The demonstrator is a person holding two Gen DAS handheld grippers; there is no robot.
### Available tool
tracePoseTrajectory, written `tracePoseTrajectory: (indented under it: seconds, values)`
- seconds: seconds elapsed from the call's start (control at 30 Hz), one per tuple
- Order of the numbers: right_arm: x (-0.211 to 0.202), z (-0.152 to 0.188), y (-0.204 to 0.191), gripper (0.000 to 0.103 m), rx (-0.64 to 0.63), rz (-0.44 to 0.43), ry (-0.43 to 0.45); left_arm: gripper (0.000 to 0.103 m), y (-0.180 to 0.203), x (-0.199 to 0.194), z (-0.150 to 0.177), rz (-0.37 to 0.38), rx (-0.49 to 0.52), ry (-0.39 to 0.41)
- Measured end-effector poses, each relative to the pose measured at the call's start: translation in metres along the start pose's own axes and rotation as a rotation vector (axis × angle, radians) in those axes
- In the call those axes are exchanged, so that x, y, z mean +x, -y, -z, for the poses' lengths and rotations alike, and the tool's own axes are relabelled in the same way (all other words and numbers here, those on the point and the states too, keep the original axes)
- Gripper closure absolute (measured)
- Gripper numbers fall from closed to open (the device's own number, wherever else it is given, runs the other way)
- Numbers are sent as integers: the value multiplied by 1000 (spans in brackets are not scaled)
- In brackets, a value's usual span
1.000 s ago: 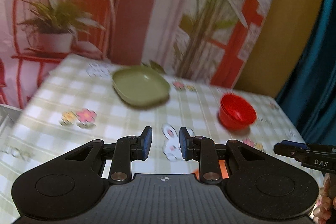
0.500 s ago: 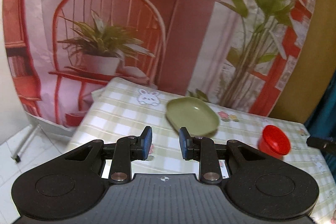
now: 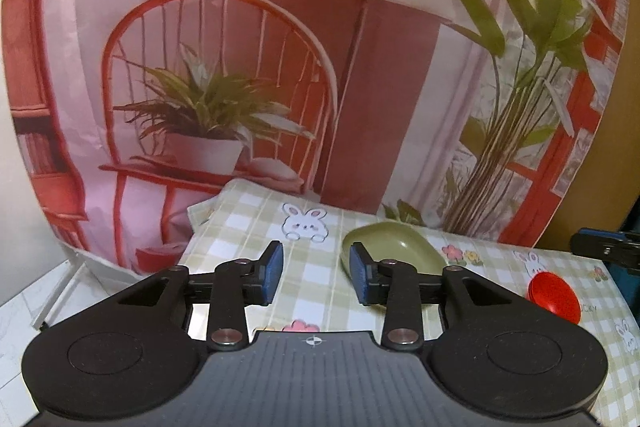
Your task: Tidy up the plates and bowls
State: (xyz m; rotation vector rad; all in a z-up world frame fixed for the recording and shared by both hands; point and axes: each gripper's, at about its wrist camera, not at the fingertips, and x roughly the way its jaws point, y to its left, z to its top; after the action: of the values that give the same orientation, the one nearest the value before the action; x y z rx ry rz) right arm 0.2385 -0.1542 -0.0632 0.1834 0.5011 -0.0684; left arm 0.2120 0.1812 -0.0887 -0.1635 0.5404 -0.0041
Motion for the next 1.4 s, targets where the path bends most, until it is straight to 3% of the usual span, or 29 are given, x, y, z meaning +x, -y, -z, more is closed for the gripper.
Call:
tracePoseTrajectory:
  seconds: [0.37, 0.53, 0.73, 0.83, 1.03, 1.27, 1.37, 1.4]
  values:
    - [109, -22, 16, 75, -28, 23, -85, 62, 14, 89, 0, 27, -28, -54]
    - [167, -15, 29, 75, -51, 74, -179, 62, 17, 140, 15, -11, -35, -119]
    - [224, 4, 46, 75, -32, 126, -281, 62, 16, 183, 33, 16, -80, -196]
    - [238, 11, 51, 75, -12, 118, -296, 62, 16, 197, 41, 50, -118, -237]
    - [251, 21, 50, 86, -34, 115, -332, 62, 20, 211, 53, 89, -161, -267]
    - [253, 20, 54, 93, -20, 132, -342, 63, 29, 214, 56, 132, -156, -255]
    - [253, 23, 55, 95, -23, 143, -356, 75, 27, 217, 57, 124, -182, -253]
    - [252, 24, 56, 95, -18, 143, -356, 85, 27, 217, 58, 106, -180, -253]
